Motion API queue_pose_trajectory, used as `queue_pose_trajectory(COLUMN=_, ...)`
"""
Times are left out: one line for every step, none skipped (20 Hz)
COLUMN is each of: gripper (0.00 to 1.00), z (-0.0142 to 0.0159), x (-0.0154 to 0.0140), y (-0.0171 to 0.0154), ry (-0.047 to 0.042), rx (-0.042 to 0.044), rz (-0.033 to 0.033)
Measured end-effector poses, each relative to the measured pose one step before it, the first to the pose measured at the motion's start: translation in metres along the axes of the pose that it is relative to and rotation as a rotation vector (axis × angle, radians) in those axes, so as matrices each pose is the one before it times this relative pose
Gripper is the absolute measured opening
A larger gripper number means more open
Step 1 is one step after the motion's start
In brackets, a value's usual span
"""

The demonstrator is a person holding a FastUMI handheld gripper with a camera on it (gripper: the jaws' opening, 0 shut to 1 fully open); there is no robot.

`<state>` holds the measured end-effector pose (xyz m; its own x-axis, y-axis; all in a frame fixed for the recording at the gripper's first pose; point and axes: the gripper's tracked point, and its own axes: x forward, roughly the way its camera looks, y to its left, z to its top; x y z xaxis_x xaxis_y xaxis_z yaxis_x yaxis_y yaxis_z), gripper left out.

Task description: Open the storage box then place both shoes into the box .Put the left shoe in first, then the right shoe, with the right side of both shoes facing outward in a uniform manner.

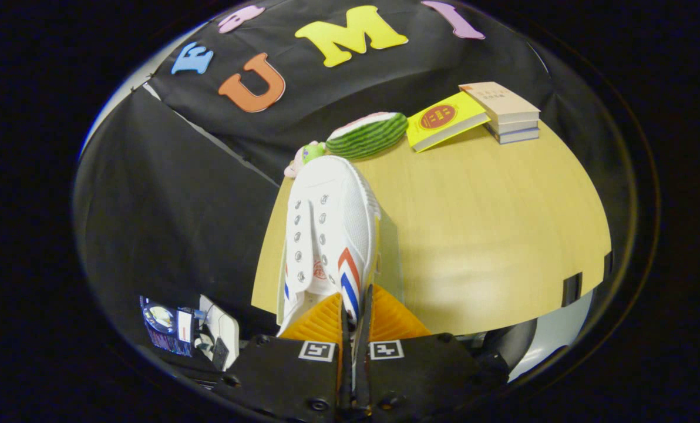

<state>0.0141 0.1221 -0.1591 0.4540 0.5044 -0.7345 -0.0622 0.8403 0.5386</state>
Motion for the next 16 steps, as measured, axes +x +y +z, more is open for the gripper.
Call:
queue_pose_trajectory(gripper=0.08, z=-0.00402, x=0.00663, y=0.00415, ry=0.00848, rx=0.00557, rz=0.00438)
queue_pose_trajectory(gripper=0.08, z=-0.00212, x=0.0087, y=0.00406, ry=0.00527, rx=0.00668, rz=0.0001)
queue_pose_trajectory(gripper=0.08, z=-0.00219, x=0.00972, y=0.00255, ry=-0.00223, rx=0.00242, rz=-0.00638)
queue_pose_trajectory(gripper=0.08, z=-0.00159, x=0.01171, y=0.00232, ry=0.00275, rx=-0.00171, rz=-0.0142)
queue_pose_trajectory(gripper=0.08, z=-0.00534, x=0.01001, y=0.00354, ry=0.01379, rx=-0.00172, rz=-0.01062)
queue_pose_trajectory(gripper=0.08, z=-0.00413, x=0.00337, y=0.0028, ry=0.01652, rx=0.00752, rz=-0.00055)
queue_pose_trajectory(gripper=0.08, z=-0.00317, x=0.00765, y=0.00207, ry=0.0127, rx=0.01314, rz=-0.00248)
queue_pose_trajectory(gripper=0.09, z=-0.00086, x=0.00702, y=-0.00328, ry=0.00521, rx=0.00819, rz=-0.01576)
queue_pose_trajectory(gripper=0.09, z=0.00131, x=0.00668, y=-0.00764, ry=-0.00077, rx=-0.00298, rz=-0.02132)
queue_pose_trajectory(gripper=0.1, z=0.0023, x=0.00548, y=-0.00779, ry=-0.00875, rx=-0.00354, rz=-0.02624)
queue_pose_trajectory(gripper=0.11, z=0.00076, x=0.00434, y=-0.00611, ry=-0.00464, rx=-0.00247, rz=-0.02276)
queue_pose_trajectory(gripper=0.11, z=-0.00054, x=0.00437, y=-0.00386, ry=0.00294, rx=-0.00457, rz=-0.01318)
queue_pose_trajectory(gripper=0.11, z=-0.00286, x=0.00174, y=-0.00187, ry=0.00622, rx=-0.00072, rz=-0.00449)
queue_pose_trajectory(gripper=0.11, z=-0.00004, x=0.0011, y=0.00253, ry=-0.00416, rx=-0.00836, rz=0.0104)
queue_pose_trajectory(gripper=0.12, z=-0.00059, x=-0.00073, y=0.00187, ry=0.0009, rx=-0.01488, rz=0.00949)
queue_pose_trajectory(gripper=0.18, z=0.00078, x=-0.00073, y=0.00144, ry=-0.00906, rx=-0.00766, rz=0.00511)
